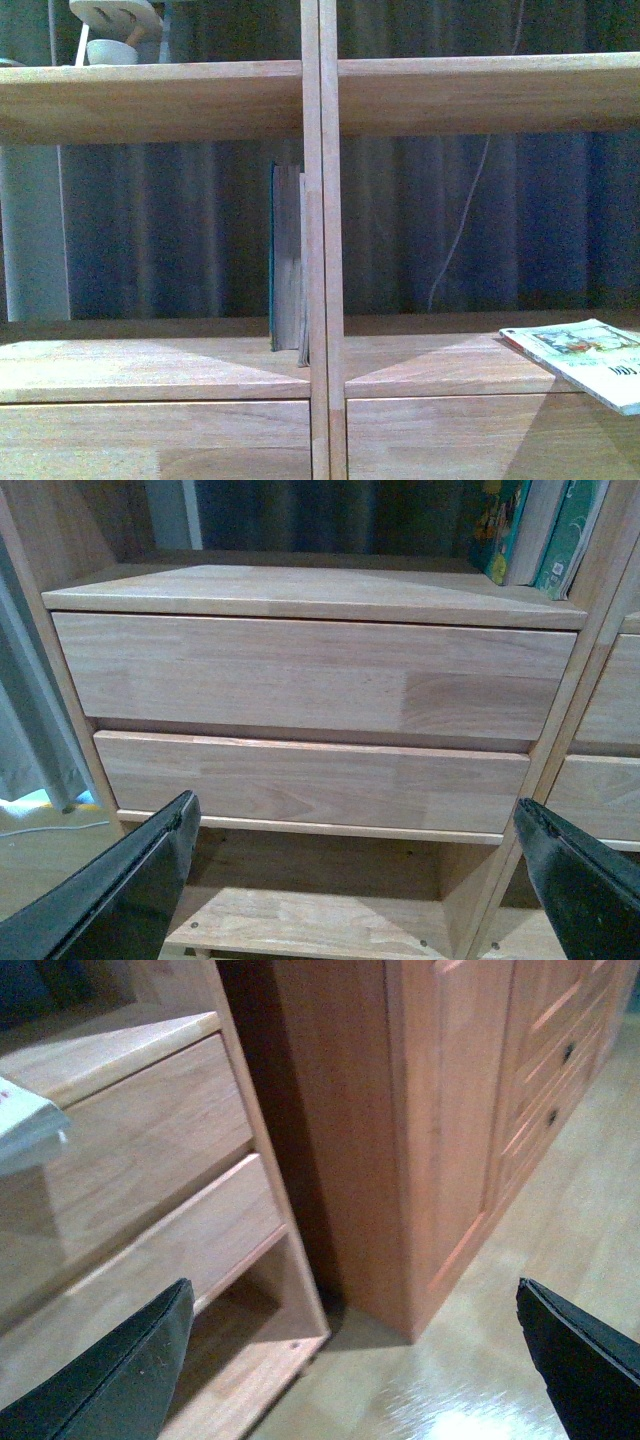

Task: Organize books on shelf

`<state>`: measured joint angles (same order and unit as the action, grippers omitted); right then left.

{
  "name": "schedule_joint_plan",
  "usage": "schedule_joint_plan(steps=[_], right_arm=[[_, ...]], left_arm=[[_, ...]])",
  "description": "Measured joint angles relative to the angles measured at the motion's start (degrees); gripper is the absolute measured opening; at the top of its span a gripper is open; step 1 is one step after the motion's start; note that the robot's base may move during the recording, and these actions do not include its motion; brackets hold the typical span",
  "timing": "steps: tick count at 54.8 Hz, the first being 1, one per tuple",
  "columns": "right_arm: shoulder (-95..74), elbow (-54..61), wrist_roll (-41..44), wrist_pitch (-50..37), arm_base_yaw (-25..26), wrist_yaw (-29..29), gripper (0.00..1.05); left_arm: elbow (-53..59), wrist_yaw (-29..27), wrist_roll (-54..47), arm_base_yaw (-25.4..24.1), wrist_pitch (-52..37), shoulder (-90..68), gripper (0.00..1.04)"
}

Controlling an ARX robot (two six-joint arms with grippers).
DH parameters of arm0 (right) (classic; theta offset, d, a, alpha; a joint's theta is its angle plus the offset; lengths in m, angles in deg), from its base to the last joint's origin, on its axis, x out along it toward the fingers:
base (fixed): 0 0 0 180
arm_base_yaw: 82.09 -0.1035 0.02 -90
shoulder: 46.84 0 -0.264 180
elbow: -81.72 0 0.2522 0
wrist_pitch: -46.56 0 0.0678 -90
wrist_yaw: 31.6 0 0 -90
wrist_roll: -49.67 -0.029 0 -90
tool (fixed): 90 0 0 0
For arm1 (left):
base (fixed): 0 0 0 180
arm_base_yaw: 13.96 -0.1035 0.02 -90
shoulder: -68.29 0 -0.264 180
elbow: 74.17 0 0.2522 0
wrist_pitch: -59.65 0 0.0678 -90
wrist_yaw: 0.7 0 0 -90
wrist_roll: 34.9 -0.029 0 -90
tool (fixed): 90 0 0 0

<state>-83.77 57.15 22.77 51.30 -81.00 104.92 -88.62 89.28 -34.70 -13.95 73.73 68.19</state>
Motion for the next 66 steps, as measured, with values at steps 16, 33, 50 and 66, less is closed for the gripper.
schedule_joint_plan(steps=[16,33,50,66], right_arm=[[-26.6,-19.3,-30.5,1.1,8.9,-28.0,0.98],[-44.5,-36.4,-41.2,2.7,5.2,-33.7,0.98],[-53.3,-46.2,-53.7,4.3,2.8,-38.8,0.98],[-57.0,-50.5,-58.7,4.5,2.2,-38.9,0.98]], left_arm=[[0.0,0.0,0.0,0.0,0.0,0.0,0.97],[0.0,0.0,0.0,0.0,0.0,0.0,0.97],[0.0,0.0,0.0,0.0,0.0,0.0,0.97],[0.0,0.0,0.0,0.0,0.0,0.0,0.97]])
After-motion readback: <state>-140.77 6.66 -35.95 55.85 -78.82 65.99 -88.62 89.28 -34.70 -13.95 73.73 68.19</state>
